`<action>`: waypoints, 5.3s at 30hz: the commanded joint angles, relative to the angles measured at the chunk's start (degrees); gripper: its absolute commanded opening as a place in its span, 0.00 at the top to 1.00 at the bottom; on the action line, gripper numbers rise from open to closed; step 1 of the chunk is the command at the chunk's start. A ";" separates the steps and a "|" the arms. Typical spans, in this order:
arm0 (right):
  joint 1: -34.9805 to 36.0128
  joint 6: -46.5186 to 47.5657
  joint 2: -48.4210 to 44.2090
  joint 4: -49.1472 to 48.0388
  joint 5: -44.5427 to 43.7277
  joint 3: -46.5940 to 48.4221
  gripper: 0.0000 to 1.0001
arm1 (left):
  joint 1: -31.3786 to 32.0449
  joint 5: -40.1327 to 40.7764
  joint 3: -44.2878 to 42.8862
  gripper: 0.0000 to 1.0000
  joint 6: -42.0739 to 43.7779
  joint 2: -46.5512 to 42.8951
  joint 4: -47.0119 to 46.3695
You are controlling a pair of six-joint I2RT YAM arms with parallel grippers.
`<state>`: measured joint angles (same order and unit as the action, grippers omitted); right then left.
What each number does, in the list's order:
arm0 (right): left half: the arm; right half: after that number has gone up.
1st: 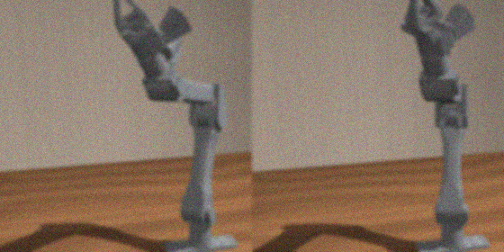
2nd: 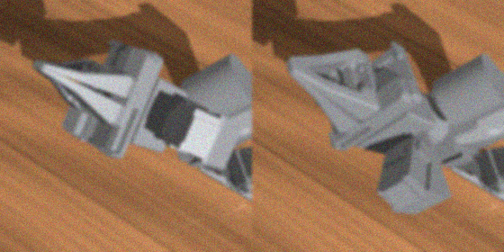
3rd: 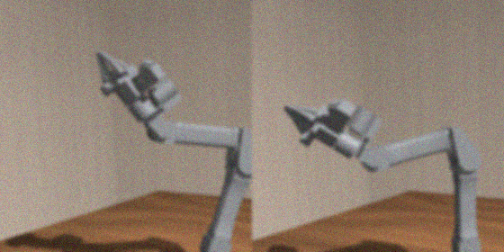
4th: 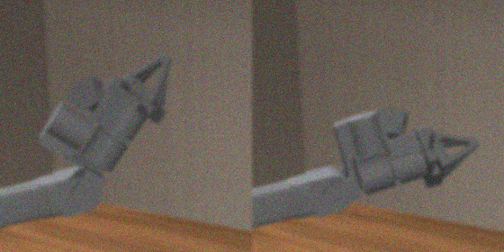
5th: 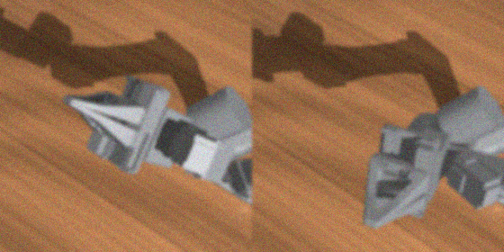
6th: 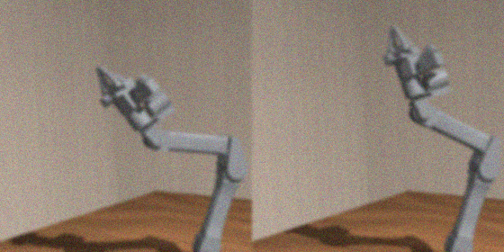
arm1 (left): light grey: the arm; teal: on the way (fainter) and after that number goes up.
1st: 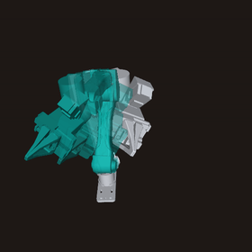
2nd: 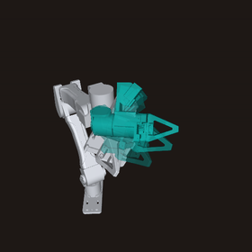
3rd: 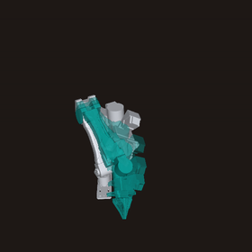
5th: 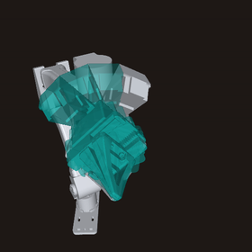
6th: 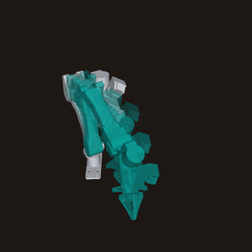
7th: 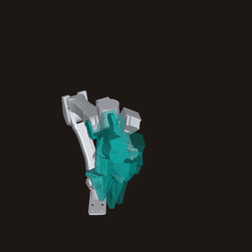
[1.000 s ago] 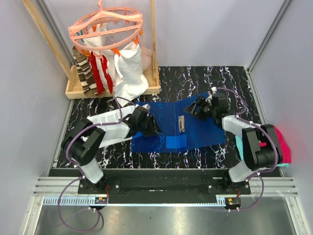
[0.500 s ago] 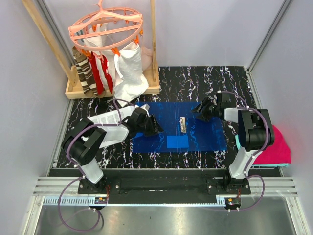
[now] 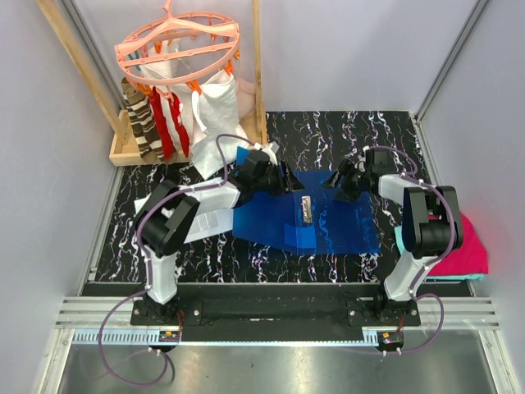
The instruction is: Put the files into the folder
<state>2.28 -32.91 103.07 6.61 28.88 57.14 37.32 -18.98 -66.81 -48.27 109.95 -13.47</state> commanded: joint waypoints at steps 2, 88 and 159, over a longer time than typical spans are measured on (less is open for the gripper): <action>0.44 -1.45 -8.57 -2.91 8.81 -8.95 0.29 | 1.70 4.47 -4.38 0.44 1.34 6.59 0.73; 8.70 -17.54 4.16 -39.22 18.31 -21.90 0.80 | 7.94 23.38 -0.08 0.63 3.71 5.89 0.47; 12.04 -14.29 1.17 -6.96 -22.99 -20.14 1.00 | 5.92 18.71 13.28 0.86 -3.41 2.29 5.48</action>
<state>14.50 -48.60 100.14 -11.88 25.21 39.79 45.01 -7.53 -56.47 -52.38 111.07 -14.68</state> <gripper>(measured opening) 0.009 0.143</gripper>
